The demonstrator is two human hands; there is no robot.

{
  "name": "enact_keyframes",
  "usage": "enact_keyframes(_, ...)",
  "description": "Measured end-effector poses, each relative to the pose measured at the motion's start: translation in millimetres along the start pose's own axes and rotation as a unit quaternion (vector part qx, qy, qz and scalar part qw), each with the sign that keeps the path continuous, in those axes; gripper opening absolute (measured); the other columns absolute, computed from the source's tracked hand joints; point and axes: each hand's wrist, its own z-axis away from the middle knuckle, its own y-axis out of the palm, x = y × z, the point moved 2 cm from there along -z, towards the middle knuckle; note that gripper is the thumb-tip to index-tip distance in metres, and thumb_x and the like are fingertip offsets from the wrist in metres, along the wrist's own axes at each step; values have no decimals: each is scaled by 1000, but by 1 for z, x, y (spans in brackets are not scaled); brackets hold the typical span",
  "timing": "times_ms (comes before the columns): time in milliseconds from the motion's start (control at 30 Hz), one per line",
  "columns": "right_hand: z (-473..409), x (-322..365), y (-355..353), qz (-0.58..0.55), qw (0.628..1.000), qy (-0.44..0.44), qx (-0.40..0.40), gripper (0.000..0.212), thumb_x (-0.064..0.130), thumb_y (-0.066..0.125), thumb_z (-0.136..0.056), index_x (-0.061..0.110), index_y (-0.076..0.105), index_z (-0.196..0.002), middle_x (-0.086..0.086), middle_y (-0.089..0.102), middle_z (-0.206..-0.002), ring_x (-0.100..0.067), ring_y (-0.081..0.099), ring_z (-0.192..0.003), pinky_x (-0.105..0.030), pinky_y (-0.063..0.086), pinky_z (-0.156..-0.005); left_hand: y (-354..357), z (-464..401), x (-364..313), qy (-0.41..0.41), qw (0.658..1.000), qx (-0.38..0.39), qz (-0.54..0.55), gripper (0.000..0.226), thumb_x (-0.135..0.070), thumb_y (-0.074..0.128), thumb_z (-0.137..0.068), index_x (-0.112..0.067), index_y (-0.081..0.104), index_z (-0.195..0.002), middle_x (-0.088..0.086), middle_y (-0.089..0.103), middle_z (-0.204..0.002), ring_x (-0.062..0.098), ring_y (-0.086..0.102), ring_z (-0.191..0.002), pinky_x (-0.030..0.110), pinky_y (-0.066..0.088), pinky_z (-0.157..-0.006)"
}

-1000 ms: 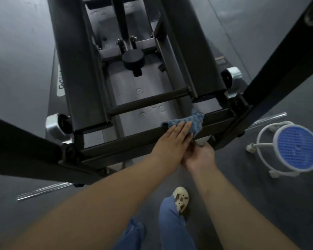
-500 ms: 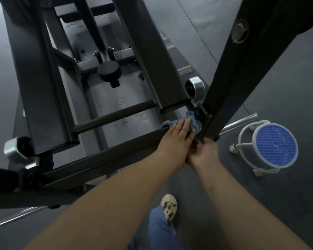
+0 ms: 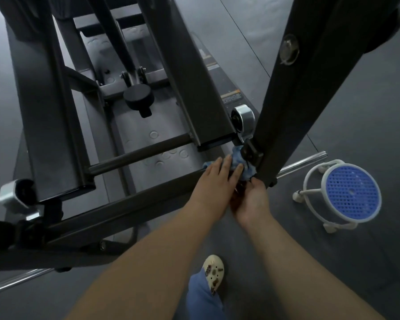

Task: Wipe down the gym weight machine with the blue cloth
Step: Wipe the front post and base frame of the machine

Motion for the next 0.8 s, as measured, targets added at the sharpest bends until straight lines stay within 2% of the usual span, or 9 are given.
enact_keyframes(100, 4, -18, 6, 18, 1000, 6, -9, 41, 25, 29, -99, 11, 54, -128, -12, 57, -129, -25, 52, -121, -37, 36, -109, 3, 15, 11, -20, 1000, 2, 0, 82, -18, 46, -94, -15, -16, -147, 16, -15, -155, 32, -5, -144, 37, 2, -117)
enact_keyframes(233, 14, -52, 16, 26, 999, 34, -19, 41, 27, 30, -100, 13, 54, -130, -11, 57, -131, -25, 52, -123, -40, 34, -111, 15, 45, 29, -40, 999, 0, -10, 84, -18, 47, -93, -13, -17, -147, 16, -17, -155, 31, -9, -144, 37, -4, -116)
enact_keyframes(433, 48, -90, 38, 54, 994, 95, -7, 30, 26, 34, -100, 17, 62, -101, -8, 67, -98, -23, 61, -100, -37, 45, -95, 35, 83, 51, -69, 997, -12, -8, 82, -23, 45, -96, -12, -19, -145, 14, -21, -154, 30, -16, -143, 39, -9, -115)
enact_keyframes(500, 53, -103, 44, 64, 993, 94, -15, 29, 25, 34, -100, 16, 61, -101, -8, 66, -100, -23, 60, -104, -37, 44, -97, 40, 96, 61, -72, 997, -10, -22, 79, -21, 43, -96, -10, -19, -145, 14, -22, -154, 29, -18, -143, 38, -11, -114)
enact_keyframes(600, 56, -126, 52, 75, 993, 95, -19, 31, 22, 35, -99, 13, 61, -112, -10, 65, -111, -24, 59, -110, -34, 46, -95, 46, 114, 79, -78, 997, -21, -18, 76, -17, 40, -96, -9, -18, -145, 14, -22, -154, 29, -18, -143, 36, -14, -111)
enact_keyframes(667, 63, -143, 58, 85, 991, 104, -21, 30, 23, 36, -99, 13, 62, -111, -9, 66, -108, -23, 61, -105, -33, 47, -93, 53, 129, 91, -85, 996, -37, -11, 78, -16, 39, -96, -9, -23, -142, 14, -22, -154, 28, -18, -143, 36, -15, -111)
enact_keyframes(800, 81, -181, 74, 88, 985, 148, -13, 29, 26, 37, -99, 15, 64, -96, -6, 67, -91, -19, 62, -89, -32, 48, -86, 70, 166, 118, -95, 995, -42, -7, 72, -19, 34, -99, -9, -29, -133, 16, -24, -153, 29, -19, -142, 35, -17, -109)
